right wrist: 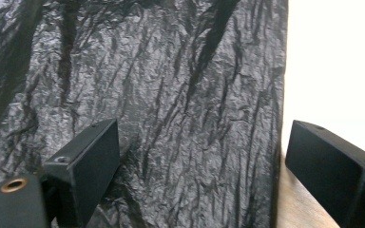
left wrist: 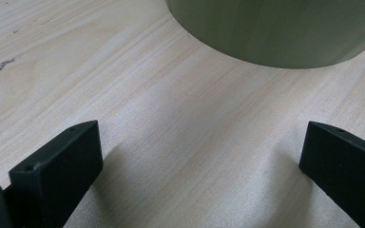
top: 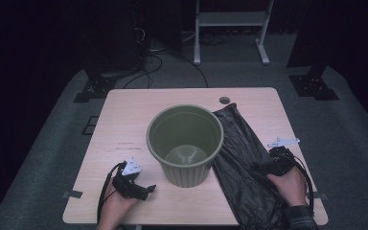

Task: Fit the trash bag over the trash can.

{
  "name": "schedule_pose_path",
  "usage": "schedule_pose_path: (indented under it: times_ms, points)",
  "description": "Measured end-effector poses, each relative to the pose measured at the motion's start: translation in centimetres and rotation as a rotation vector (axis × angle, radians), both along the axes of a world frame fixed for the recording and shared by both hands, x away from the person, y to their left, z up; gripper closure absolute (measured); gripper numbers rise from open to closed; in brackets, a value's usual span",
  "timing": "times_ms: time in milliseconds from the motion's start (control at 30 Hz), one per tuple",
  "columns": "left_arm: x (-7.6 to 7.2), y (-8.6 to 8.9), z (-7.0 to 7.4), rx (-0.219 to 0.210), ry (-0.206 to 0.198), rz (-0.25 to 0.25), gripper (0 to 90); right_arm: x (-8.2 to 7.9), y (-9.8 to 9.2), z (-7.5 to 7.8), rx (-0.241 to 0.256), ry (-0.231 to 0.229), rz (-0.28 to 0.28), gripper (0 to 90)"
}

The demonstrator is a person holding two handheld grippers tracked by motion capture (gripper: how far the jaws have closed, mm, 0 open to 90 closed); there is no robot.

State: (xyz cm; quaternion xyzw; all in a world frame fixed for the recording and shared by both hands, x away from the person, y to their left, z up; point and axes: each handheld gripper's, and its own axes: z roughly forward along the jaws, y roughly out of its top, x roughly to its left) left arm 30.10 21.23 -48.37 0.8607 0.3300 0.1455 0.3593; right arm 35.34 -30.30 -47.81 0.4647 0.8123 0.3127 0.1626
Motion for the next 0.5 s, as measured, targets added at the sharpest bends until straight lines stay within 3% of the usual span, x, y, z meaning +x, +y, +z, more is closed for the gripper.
schedule_pose_path:
  times_ms: [233,500]
  points:
    - [0.0,0.0,0.0,0.000,0.000,0.000,0.0,-0.1,0.9,0.1,0.043,0.014,0.039,10.2]
    - [0.0,0.0,0.0,0.000,0.000,0.000,0.0,-0.1,3.2,0.1,0.102,0.036,0.117,10.3]
